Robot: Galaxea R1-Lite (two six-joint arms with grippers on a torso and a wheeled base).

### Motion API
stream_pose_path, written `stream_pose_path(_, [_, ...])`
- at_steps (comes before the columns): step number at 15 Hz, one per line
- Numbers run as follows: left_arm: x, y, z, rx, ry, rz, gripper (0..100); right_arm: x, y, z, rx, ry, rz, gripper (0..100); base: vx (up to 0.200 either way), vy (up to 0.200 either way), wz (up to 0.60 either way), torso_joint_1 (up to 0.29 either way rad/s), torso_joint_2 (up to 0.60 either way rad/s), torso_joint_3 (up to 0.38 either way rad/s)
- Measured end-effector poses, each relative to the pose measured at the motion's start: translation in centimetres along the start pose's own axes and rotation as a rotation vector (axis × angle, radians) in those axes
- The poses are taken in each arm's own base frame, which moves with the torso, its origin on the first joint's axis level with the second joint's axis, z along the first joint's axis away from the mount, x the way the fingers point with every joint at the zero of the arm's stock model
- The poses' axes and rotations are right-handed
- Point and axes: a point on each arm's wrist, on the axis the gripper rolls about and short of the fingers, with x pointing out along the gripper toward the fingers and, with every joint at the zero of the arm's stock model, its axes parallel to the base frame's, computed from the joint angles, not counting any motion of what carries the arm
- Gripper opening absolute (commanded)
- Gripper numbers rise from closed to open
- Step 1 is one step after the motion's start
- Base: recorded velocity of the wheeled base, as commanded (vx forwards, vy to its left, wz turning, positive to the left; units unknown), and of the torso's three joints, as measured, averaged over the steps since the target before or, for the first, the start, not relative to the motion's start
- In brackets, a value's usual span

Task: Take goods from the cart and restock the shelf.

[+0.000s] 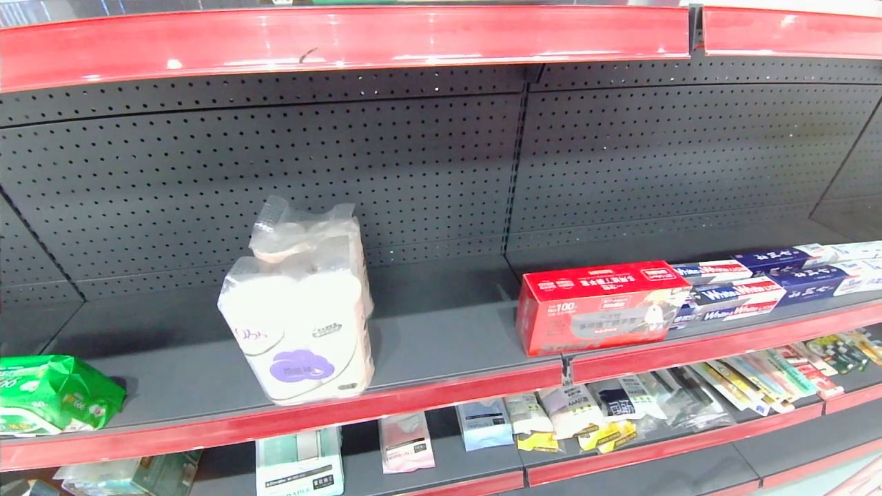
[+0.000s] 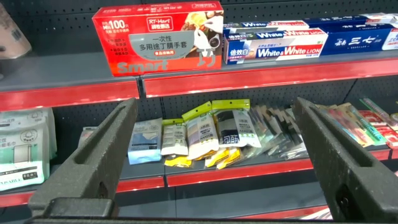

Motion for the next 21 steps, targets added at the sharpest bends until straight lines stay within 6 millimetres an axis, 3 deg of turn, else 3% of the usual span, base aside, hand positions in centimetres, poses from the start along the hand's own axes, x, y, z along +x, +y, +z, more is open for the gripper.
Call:
stream_pose_path(3, [-1.0,-0.3,-3.1,0.02,-0.102,0.013,100,0.0,0.0,0.0,0.0,0.0,0.0,100,0.0,0.0,0.0,0.0,0.0,0.0])
stream_pose_path(5, [-1.1,0.0,-4.2,0.0,-0.154,0.143,100,0.0,0.0,0.0,0.0,0.0,0.0,100,0.0,0.0,0.0,0.0,0.0,0.0])
stream_pose_path(9, [-1.2,0.2,-4.9,0.115,-0.179,0.248,100,0.0,0.0,0.0,0.0,0.0,0.0,100,0.0,0.0,0.0,0.0,0.0,0.0])
stream_pose_path(13, [-1.1,0.5,-4.8,0.05,-0.252,0.369,100,0.0,0.0,0.0,0.0,0.0,0.001,100,0.0,0.0,0.0,0.0,0.0,0.0])
stream_pose_path(21, [-0.7,0.6,-5.7,0.029,-0.212,0.337,100,0.0,0.0,0.0,-0.003,0.0,0.0,100,0.0,0.0,0.0,0.0,0.0,0.0])
